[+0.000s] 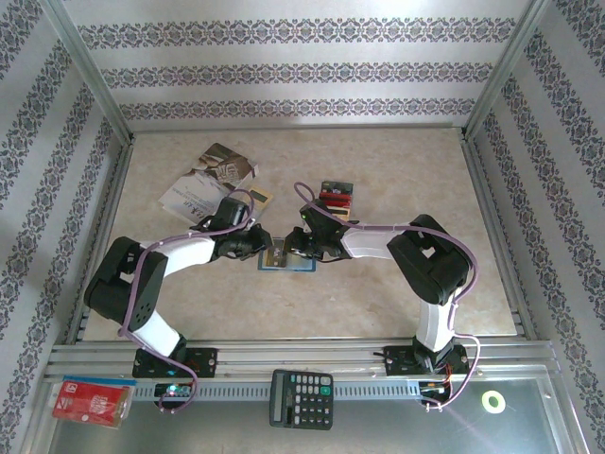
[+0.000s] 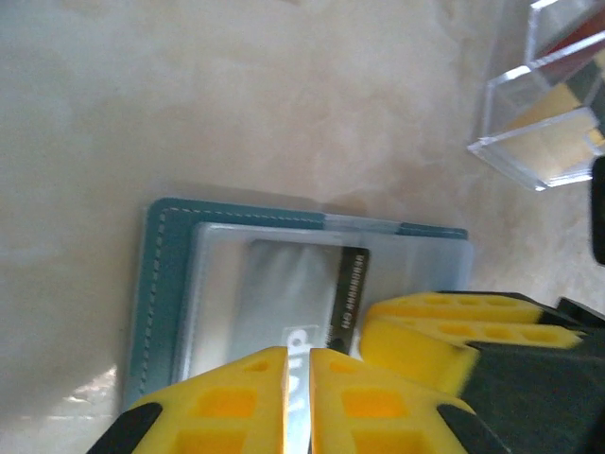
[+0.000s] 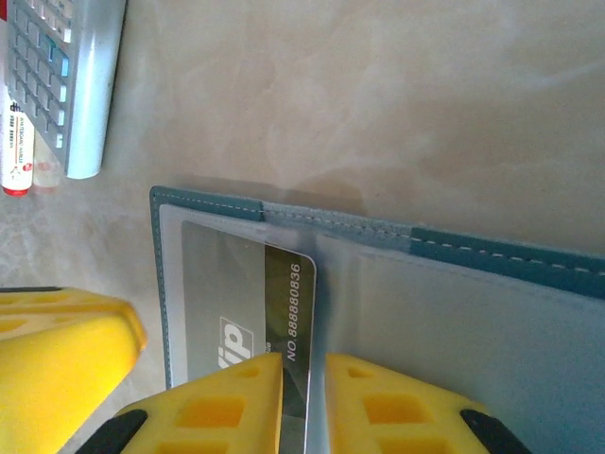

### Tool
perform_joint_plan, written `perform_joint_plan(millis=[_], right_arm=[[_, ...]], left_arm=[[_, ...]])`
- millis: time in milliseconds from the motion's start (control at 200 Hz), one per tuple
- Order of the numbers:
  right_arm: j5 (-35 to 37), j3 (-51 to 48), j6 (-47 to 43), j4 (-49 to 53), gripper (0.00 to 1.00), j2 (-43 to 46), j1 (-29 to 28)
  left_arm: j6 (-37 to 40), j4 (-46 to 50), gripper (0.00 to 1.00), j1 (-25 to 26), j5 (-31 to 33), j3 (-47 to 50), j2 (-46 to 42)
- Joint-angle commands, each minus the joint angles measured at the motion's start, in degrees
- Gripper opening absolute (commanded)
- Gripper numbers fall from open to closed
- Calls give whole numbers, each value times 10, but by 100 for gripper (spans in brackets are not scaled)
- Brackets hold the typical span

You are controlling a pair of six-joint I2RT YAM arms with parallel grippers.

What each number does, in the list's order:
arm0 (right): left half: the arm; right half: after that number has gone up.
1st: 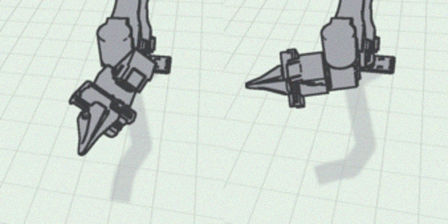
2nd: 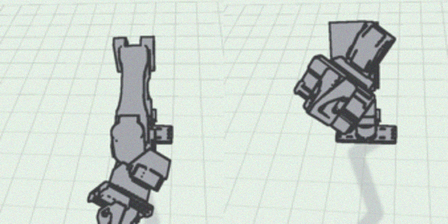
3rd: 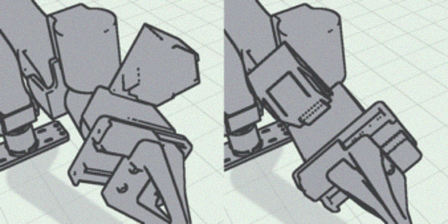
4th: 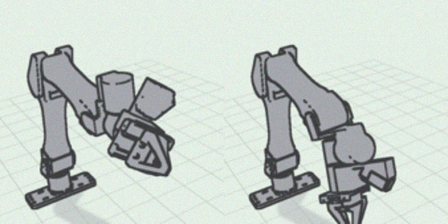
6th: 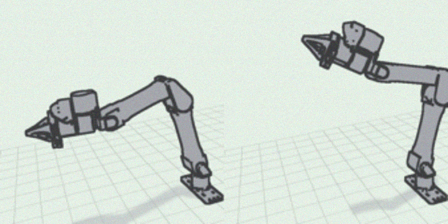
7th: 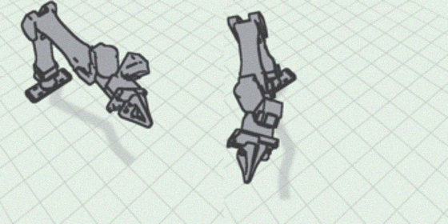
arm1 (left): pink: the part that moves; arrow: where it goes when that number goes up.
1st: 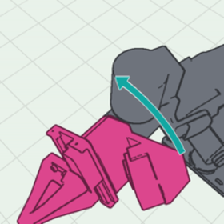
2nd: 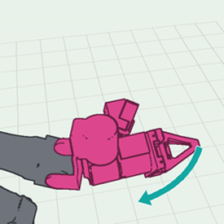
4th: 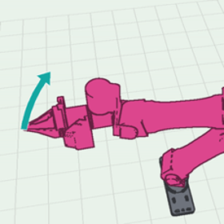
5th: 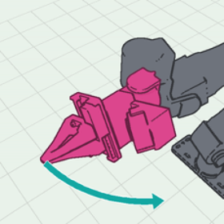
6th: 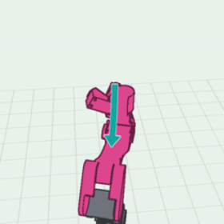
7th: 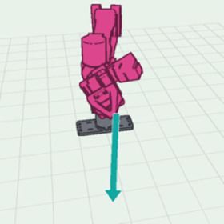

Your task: Take the credit cards out of the card holder

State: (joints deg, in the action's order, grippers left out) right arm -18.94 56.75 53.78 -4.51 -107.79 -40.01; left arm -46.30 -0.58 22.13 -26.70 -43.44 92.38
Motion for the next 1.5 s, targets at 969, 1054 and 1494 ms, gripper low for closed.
perform_joint_plan(millis=[969, 1054, 1494], right_arm=[[9, -45, 11, -31, 0, 36, 18], [11, -62, 6, -48, 0, 57, 23], [-54, -108, -35, -131, 0, 132, 39]], left_arm=[[20, -2, 42, 6, 56, 17, 14], [20, -4, 47, 4, 49, 11, 2], [-60, -134, 70, -34, -61, 43, -65]])
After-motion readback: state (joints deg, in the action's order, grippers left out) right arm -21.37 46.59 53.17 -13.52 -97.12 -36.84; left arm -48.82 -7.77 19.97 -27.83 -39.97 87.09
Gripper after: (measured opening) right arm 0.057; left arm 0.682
